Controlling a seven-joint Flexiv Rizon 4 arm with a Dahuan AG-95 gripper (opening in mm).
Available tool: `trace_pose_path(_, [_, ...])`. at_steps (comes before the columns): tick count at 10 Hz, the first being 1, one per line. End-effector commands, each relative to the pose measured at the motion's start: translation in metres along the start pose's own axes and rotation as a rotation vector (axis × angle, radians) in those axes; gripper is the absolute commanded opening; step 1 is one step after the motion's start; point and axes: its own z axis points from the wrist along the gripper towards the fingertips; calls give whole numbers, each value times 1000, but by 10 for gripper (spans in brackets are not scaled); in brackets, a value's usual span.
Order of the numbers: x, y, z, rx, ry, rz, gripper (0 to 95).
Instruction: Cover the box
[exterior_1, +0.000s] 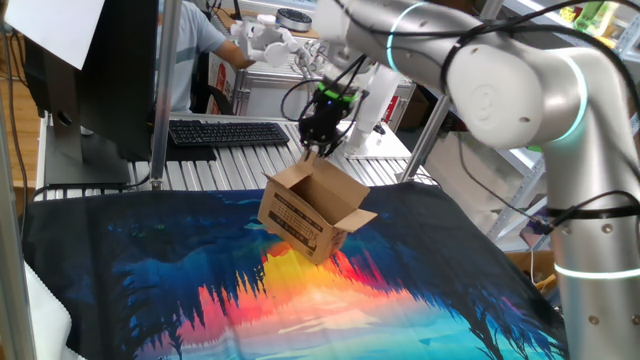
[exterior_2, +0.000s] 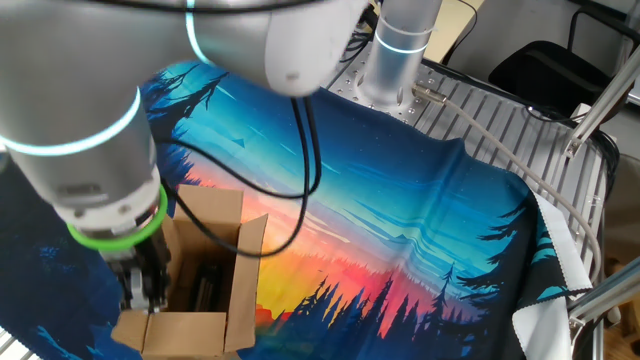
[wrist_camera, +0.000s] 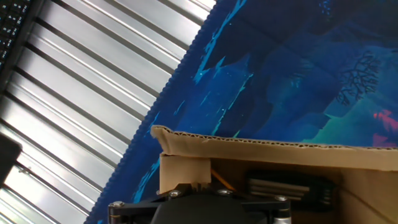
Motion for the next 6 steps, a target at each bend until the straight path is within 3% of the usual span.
trace_pose_path(1, [-2,-3,-7,6,7,-20,0])
trace_pose_path(6, [-2,-15,-17,25,27,-44,0])
